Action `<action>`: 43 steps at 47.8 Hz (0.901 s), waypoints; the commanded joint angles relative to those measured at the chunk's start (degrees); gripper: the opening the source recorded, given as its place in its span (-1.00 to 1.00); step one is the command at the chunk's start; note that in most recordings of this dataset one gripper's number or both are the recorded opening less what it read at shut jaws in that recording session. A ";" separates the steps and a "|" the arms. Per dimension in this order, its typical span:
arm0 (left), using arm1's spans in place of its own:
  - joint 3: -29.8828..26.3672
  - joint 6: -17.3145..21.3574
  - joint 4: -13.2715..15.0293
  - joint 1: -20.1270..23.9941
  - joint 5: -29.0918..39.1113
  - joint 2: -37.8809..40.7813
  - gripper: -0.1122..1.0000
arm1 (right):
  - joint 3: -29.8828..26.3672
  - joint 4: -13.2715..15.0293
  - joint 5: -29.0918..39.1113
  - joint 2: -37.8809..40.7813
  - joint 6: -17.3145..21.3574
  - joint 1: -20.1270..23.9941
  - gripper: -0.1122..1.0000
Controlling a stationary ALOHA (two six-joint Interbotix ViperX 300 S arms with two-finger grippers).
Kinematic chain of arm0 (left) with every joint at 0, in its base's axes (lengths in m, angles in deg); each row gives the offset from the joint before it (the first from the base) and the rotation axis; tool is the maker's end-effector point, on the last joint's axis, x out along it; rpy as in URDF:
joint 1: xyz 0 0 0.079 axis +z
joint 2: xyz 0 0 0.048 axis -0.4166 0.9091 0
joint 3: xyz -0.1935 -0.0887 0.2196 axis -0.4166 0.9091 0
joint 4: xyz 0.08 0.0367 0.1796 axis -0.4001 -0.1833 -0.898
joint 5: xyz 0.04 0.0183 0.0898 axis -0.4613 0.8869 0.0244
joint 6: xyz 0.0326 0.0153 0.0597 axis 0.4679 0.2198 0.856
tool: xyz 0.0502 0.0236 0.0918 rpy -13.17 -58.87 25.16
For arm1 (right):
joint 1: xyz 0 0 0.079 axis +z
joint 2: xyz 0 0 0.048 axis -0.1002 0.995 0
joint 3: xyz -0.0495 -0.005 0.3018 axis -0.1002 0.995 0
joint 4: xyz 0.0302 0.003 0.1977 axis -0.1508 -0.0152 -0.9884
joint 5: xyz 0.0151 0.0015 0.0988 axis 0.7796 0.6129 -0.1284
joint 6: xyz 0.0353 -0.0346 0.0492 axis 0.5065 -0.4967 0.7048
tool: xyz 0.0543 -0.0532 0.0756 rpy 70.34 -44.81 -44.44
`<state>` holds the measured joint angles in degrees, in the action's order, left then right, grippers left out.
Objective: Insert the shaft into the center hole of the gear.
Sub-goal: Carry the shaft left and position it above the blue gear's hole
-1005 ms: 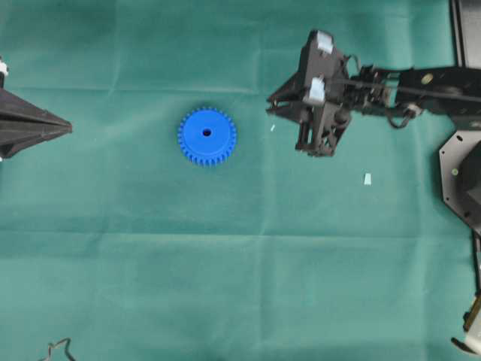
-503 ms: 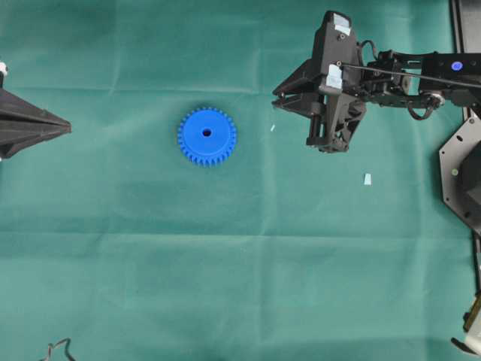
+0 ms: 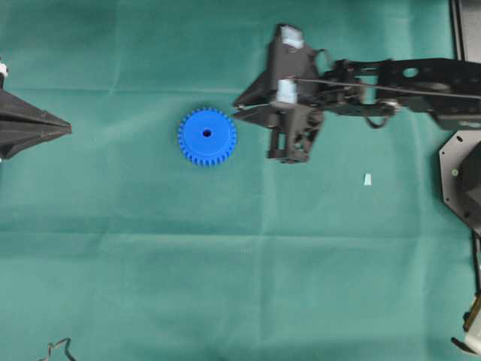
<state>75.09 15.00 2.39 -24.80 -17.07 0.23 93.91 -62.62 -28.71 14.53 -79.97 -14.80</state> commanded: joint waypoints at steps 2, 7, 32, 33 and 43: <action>-1.32 0.00 -0.18 -0.09 -0.26 0.18 -0.80 | -5.27 0.35 -0.53 2.64 0.00 0.18 -0.44; -1.32 0.00 -0.18 -0.09 -0.18 0.18 -0.80 | -8.00 0.44 -0.35 5.54 0.00 0.18 -0.44; -1.32 -0.44 -0.18 -0.09 -0.18 0.18 -0.80 | -8.09 0.79 -2.55 9.84 0.18 0.18 -0.44; -1.32 -0.44 -0.18 -0.09 -0.18 0.18 -0.80 | -8.00 0.70 -2.90 10.20 0.26 0.18 -0.44; -1.32 -0.44 -0.18 -0.09 -0.09 0.18 -0.80 | -6.94 0.44 -7.38 14.24 0.44 0.18 -0.44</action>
<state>75.09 14.47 2.39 -24.80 -16.98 0.14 87.32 -61.92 -34.07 28.68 -79.62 -14.72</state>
